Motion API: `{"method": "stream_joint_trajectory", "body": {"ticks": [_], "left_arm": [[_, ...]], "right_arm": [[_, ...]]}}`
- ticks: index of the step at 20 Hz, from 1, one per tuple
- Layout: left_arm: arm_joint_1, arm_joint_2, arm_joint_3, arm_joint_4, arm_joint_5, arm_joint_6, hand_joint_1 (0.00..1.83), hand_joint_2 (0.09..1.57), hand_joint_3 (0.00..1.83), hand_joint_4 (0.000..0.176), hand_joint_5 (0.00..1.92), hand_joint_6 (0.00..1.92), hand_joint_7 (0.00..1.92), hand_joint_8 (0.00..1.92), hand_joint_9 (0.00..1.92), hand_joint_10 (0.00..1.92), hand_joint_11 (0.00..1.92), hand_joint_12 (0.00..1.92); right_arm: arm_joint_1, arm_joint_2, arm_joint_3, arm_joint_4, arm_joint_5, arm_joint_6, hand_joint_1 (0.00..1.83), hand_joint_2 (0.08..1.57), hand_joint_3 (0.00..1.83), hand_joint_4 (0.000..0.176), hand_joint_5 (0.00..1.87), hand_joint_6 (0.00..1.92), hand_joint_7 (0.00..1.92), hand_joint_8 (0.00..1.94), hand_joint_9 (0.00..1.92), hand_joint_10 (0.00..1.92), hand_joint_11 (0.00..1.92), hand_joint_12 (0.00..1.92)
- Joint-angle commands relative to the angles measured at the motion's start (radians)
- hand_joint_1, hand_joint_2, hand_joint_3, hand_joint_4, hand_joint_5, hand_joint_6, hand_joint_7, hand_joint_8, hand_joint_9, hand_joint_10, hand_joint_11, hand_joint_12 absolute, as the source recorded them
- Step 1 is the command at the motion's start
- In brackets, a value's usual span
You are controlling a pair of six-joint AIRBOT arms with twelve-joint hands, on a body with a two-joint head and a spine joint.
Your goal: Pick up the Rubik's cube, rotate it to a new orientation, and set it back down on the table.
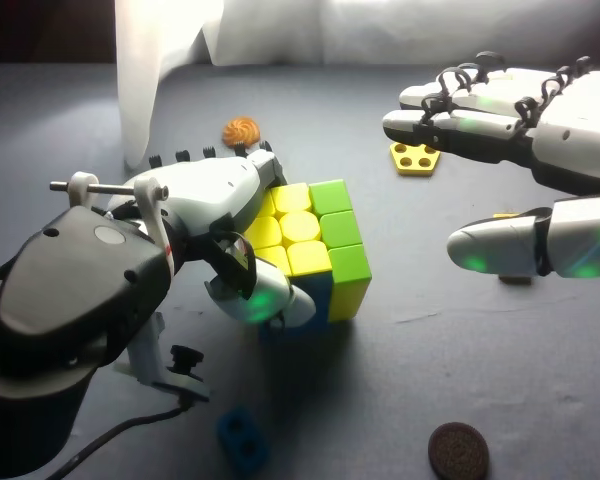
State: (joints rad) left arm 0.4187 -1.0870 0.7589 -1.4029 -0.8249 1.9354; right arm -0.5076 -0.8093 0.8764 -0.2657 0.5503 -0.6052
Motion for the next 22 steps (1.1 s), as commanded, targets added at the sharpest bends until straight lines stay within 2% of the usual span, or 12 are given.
{"method": "stream_joint_trajectory", "body": {"ticks": [1,9,11,13,14,15,16,17,18,20,21,22], "left_arm": [[-0.003,0.009,0.002,0.079,-0.047,-0.018,0.98,1.45,0.0,0.0,0.34,1.88,0.5,1.77,0.33,1.7,0.25,1.91],[0.041,0.008,0.007,0.107,-0.047,-0.065,0.96,1.47,0.0,0.008,0.34,1.89,0.47,1.82,0.28,1.74,0.23,1.89],[0.047,0.008,0.007,0.11,-0.047,-0.071,0.96,1.46,0.0,0.002,0.33,1.88,0.48,1.82,0.28,1.75,0.23,1.89],[0.051,0.008,0.008,0.114,-0.047,-0.073,0.97,1.46,0.0,0.0,0.32,1.91,0.49,1.78,0.3,1.64,0.21,1.83],[0.053,0.008,0.008,0.115,-0.047,-0.074,1.03,1.28,0.0,0.0,0.14,1.41,0.27,1.39,0.34,1.36,0.23,1.66],[0.054,0.007,0.008,0.115,-0.047,-0.076,1.03,1.28,0.0,0.0,0.14,1.41,0.27,1.39,0.34,1.36,0.23,1.66],[0.056,0.007,0.008,0.117,-0.047,-0.078,1.04,1.19,0.0,0.0,0.18,1.03,0.25,1.15,0.35,1.22,0.24,1.58],[0.059,0.007,0.007,0.119,-0.047,-0.084,0.85,1.12,0.0,0.0,0.3,0.12,0.43,0.17,0.39,0.54,0.17,1.29],[0.059,0.006,0.007,0.119,-0.047,-0.084,0.85,1.12,0.0,0.0,0.3,0.12,0.43,0.17,0.39,0.54,0.17,1.29],[0.06,0.005,0.007,0.119,-0.048,-0.084,0.78,1.03,0.0,0.0,0.21,0.01,0.3,0.01,0.35,0.12,0.03,1.15],[0.061,0.004,0.007,0.119,-0.052,-0.084,0.78,0.99,0.0,0.0,0.15,0.0,0.21,0.01,0.28,0.04,0.0,1.03],[0.062,0.004,0.006,0.119,-0.054,-0.085,0.76,0.95,0.0,0.014,0.04,0.0,0.08,0.01,0.18,0.01,0.0,0.85]], "right_arm": [[0.015,0.0,-0.001,0.019,0.086,-0.001,0.0,1.23,0.0,0.0,0.03,0.01,0.03,0.01,0.03,0.02,0.0,0.0],[0.017,-0.002,-0.001,0.019,0.099,-0.023,0.0,1.25,0.0,0.0,0.02,0.0,0.04,0.01,0.07,0.03,0.04,0.02],[0.017,-0.003,-0.001,0.022,0.114,-0.036,0.0,1.26,0.0,0.0,0.03,0.0,0.06,0.0,0.1,0.01,0.0,0.31],[0.014,-0.003,-0.002,0.035,0.132,-0.06,0.0,1.26,0.0,0.0,0.03,0.0,0.04,0.0,0.1,0.01,0.0,0.41],[0.013,-0.003,-0.003,0.043,0.144,-0.076,0.0,1.25,0.0,0.0,0.02,0.0,0.04,0.0,0.11,0.01,0.0,0.5],[0.012,-0.003,-0.003,0.046,0.152,-0.084,0.0,1.25,0.0,0.0,0.02,0.0,0.04,0.0,0.11,0.01,0.0,0.5],[0.011,-0.003,-0.003,0.047,0.155,-0.087,0.0,1.25,0.0,0.0,0.02,0.0,0.06,0.0,0.12,0.01,0.0,0.53],[0.011,-0.004,-0.003,0.05,0.16,-0.096,0.0,1.25,0.0,0.0,0.04,0.01,0.05,0.0,0.12,0.01,0.0,0.41],[0.011,-0.004,-0.003,0.051,0.162,-0.099,0.0,1.25,0.0,0.0,0.04,0.01,0.05,0.0,0.12,0.01,0.0,0.41],[0.011,-0.004,-0.003,0.052,0.163,-0.102,0.0,1.25,0.0,0.0,0.04,0.0,0.05,0.0,0.12,0.01,0.0,0.31],[0.011,-0.004,-0.003,0.052,0.163,-0.105,0.0,1.25,0.0,0.0,0.03,0.0,0.05,0.0,0.13,0.01,0.0,0.31],[0.011,-0.004,-0.003,0.052,0.163,-0.108,0.0,1.25,0.0,0.0,0.04,0.01,0.06,0.0,0.13,0.01,0.0,0.39]]}}
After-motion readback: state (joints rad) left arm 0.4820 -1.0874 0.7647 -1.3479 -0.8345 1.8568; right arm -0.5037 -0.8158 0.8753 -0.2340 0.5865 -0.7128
